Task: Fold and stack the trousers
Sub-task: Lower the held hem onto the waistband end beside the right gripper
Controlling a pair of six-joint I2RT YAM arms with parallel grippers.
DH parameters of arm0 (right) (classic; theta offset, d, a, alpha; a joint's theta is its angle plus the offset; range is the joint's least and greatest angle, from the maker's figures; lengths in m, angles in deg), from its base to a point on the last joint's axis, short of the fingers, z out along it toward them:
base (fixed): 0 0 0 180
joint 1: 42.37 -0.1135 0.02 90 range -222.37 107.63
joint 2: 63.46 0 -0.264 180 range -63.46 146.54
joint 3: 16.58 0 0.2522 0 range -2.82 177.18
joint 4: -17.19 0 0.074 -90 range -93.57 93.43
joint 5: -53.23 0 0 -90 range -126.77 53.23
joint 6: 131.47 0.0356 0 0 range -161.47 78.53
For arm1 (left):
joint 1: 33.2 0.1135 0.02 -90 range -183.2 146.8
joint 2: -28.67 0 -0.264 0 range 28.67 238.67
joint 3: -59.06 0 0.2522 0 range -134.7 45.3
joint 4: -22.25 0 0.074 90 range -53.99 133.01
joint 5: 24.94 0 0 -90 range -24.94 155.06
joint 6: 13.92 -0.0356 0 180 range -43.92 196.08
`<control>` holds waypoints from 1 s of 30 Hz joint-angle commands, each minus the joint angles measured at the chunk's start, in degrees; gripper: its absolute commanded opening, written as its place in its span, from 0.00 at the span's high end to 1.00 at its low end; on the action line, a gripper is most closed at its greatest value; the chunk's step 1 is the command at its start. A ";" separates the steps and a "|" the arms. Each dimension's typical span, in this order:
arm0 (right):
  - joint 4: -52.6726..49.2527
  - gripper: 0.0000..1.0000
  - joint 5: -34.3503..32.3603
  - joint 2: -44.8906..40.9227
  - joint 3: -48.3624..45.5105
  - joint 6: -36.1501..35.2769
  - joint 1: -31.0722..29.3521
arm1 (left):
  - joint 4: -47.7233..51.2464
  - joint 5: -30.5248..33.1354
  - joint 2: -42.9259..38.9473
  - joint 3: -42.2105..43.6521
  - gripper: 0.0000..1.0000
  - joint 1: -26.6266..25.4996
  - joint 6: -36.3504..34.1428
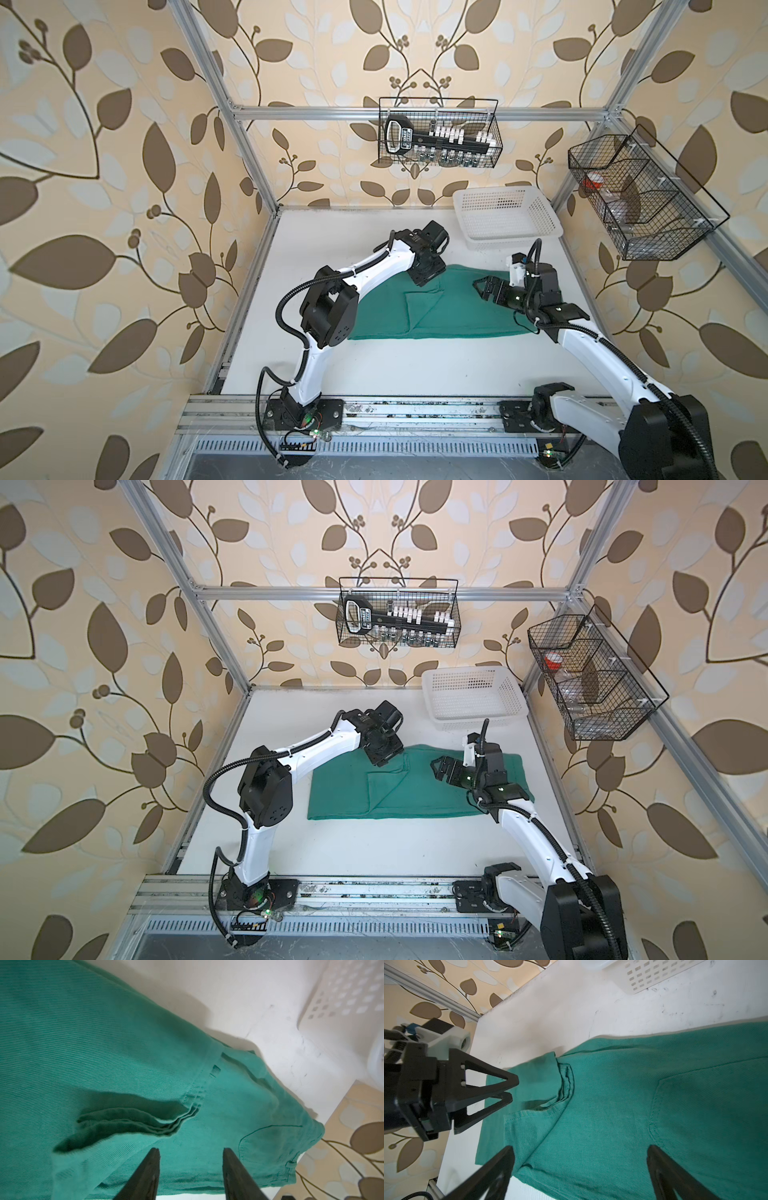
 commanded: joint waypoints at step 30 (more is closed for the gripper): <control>-2.44 0.01 -0.69 -0.88 -0.05 -2.70 -0.53 | -11.91 -9.33 -12.81 27.84 0.29 4.60 -23.13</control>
